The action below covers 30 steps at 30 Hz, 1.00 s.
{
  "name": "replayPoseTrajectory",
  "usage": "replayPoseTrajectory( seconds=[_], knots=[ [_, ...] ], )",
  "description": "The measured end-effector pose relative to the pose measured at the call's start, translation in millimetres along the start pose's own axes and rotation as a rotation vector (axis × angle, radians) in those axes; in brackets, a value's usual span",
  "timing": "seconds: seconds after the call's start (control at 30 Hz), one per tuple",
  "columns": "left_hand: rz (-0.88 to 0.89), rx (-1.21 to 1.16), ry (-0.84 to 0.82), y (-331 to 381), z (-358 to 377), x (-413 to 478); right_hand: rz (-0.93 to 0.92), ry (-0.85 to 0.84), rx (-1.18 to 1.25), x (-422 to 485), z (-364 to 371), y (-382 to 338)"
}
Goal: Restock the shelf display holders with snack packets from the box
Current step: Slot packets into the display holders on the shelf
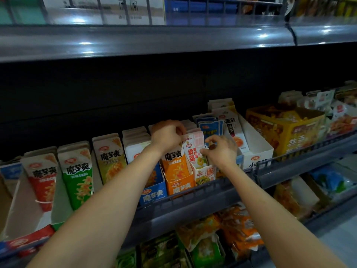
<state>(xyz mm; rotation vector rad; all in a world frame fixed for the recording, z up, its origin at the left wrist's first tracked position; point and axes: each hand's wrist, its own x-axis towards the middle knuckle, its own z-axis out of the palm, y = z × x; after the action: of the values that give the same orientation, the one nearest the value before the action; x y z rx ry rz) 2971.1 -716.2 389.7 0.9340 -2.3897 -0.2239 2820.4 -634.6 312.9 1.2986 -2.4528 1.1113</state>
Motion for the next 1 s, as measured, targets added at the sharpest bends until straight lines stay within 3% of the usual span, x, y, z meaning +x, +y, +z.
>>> replayPoseTrajectory(
  seconds=[0.2, 0.33, 0.5, 0.67, 0.83, 1.0],
  knots=[
    [0.043, 0.071, 0.075, -2.5, 7.5, -1.8, -0.016, 0.026, 0.017, -3.4, 1.1, 2.0],
    [0.017, 0.031, 0.118, -2.5, 0.1, -8.9, -0.018, 0.155, 0.193, -21.1, -10.6, 1.1],
    [-0.002, -0.052, 0.167, 4.3, -17.8, -58.0, -0.080, 0.110, 0.348, -81.0, -32.8, -1.0],
    [0.039, -0.225, 0.144, -3.6, -26.3, -160.2, 0.001, -0.245, 0.536, -168.5, -32.0, -7.6],
    [-0.113, -0.332, -0.037, -31.2, -8.0, -293.2, 0.015, -0.738, 0.397, -274.4, -1.7, -7.1],
    [-0.310, -0.242, -0.270, -68.4, 28.5, -413.2, 0.130, -0.975, 0.227, -368.5, 29.5, 14.8]
  ],
)
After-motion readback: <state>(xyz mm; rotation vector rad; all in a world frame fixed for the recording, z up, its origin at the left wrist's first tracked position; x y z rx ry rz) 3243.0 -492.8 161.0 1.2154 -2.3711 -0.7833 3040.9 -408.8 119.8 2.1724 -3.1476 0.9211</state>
